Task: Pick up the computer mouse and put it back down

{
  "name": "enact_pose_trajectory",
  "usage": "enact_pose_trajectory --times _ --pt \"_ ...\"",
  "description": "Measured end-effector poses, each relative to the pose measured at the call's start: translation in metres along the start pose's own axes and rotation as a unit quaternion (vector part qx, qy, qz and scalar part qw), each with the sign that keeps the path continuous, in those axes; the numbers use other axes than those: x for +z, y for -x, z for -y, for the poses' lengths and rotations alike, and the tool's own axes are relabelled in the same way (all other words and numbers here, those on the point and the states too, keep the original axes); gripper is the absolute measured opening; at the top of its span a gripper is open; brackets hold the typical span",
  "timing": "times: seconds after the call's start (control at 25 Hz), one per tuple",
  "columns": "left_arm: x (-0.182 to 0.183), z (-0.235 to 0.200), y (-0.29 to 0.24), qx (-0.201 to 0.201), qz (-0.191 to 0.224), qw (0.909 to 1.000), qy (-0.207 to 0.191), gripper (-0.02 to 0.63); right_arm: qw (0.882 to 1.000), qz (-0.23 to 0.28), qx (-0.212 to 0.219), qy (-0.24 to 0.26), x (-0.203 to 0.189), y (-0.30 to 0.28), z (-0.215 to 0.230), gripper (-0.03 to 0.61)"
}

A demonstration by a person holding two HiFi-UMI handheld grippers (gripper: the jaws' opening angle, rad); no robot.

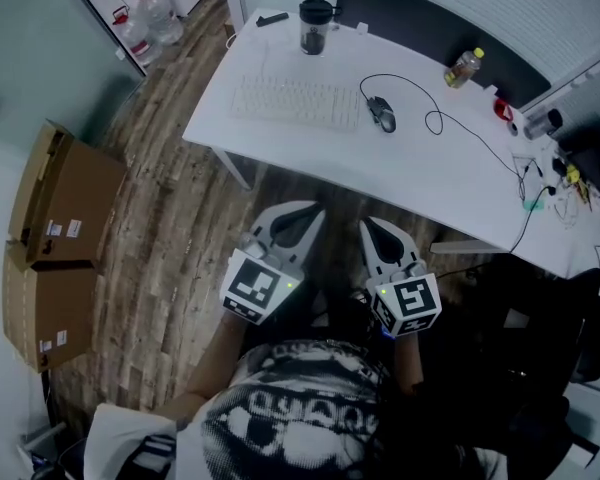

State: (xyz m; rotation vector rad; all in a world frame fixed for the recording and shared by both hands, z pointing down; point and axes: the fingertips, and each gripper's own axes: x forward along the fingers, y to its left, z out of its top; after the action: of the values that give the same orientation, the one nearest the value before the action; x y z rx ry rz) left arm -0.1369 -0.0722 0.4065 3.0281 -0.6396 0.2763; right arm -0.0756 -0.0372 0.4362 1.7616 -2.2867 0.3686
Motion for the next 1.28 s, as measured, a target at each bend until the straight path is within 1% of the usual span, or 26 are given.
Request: enact_pose_trajectory --times 0.16,0.32,0.48,0.64,0.84,1.04,1.28 --pt "-0.005 -0.006 -0.002 -0.001 -0.004 1.0000 0.008 0.009 1.000 -0.004 0.001 -0.001 0.001 -0.006 0.000 -0.003" --pt "-0.003 -0.008 -0.009 0.006 -0.005 0.9999 0.009 0.009 1.000 -0.003 0.005 -0.004 0.003 -0.012 0.011 -0.003" --pt "-0.004 -0.013 -0.017 0.019 -0.010 0.9997 0.010 0.009 1.000 0.006 0.014 -0.008 0.009 -0.023 0.028 -0.003" --pt "-0.007 -0.025 -0.032 0.042 -0.020 0.9988 0.014 0.009 1.000 0.012 0.026 -0.006 0.017 -0.040 0.052 -0.003" --pt "0.001 -0.042 -0.069 0.074 -0.020 0.9968 0.021 0.009 0.999 0.008 0.048 0.001 0.019 -0.061 0.092 -0.003" --pt "0.013 -0.047 -0.117 0.097 -0.016 0.9949 0.025 0.009 0.998 0.003 0.063 0.002 0.021 -0.082 0.146 -0.003" --pt "0.018 -0.049 -0.159 0.117 -0.025 0.9924 0.029 0.009 0.997 -0.001 0.062 -0.038 0.010 -0.115 0.213 -0.003"
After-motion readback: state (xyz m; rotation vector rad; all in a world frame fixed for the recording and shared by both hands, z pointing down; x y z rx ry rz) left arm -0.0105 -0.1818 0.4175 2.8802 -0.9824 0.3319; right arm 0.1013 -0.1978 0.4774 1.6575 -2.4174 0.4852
